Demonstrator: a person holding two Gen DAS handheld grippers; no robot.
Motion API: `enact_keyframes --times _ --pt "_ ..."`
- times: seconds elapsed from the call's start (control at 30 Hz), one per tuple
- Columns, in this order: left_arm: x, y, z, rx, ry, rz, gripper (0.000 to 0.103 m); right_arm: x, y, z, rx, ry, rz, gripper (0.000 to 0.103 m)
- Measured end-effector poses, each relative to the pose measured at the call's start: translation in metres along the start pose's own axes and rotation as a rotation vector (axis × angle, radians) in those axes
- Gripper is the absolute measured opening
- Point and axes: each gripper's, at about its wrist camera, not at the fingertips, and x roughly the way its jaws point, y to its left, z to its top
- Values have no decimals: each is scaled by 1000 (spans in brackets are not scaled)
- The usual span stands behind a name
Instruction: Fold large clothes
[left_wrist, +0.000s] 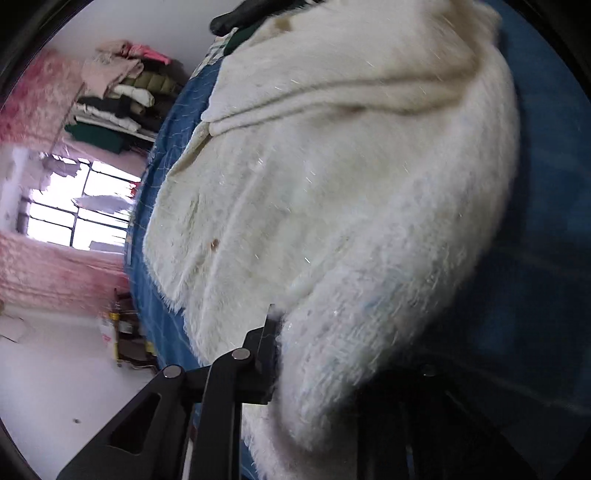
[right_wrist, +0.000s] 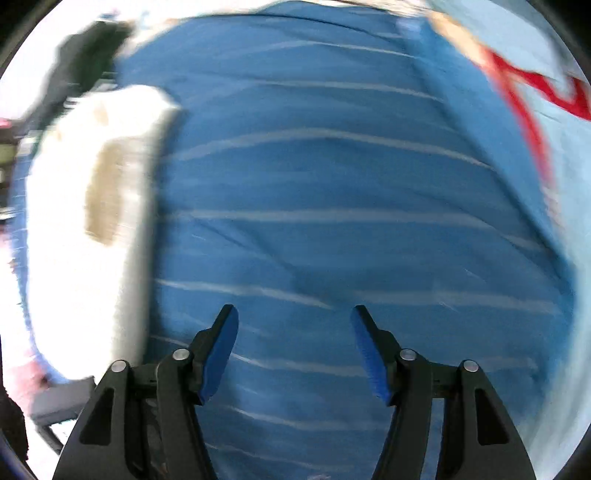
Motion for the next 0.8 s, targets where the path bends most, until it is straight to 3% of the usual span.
enact_keyframes --times 0.07,0.13,0.23,0.3,0.37,0.4,0.43,0.47,0.5,0.67,0.8 --pt "-5 16 6 -16 -22 -29 15 10 18 17 -32 -11 219 85" --pt "-7 29 9 -21 -37 -46 15 23 45 32 -46 -3 381 87" --pt "-8 41 11 -15 -52 -59 15 46 85 53 6 15 570 88" --pt "-9 41 11 -11 -51 -78 15 60 96 64 70 43 647 88" --pt "-9 43 11 -12 -47 -108 15 84 109 70 135 112 663 88" --pt "-9 44 11 -8 -44 -124 15 94 113 71 169 131 654 80" --pt "-10 46 12 -7 -40 -141 15 102 114 71 211 135 654 69" --pt "-10 51 14 -9 -36 -171 15 104 116 73 232 140 627 42" --pt "-10 55 15 -9 -33 -195 15 103 117 72 254 146 594 33" --pt "-1 107 31 -45 -13 -382 16 47 146 69 215 58 557 24" --pt "13 175 51 -134 -25 -475 19 -13 214 72 147 2 555 23"
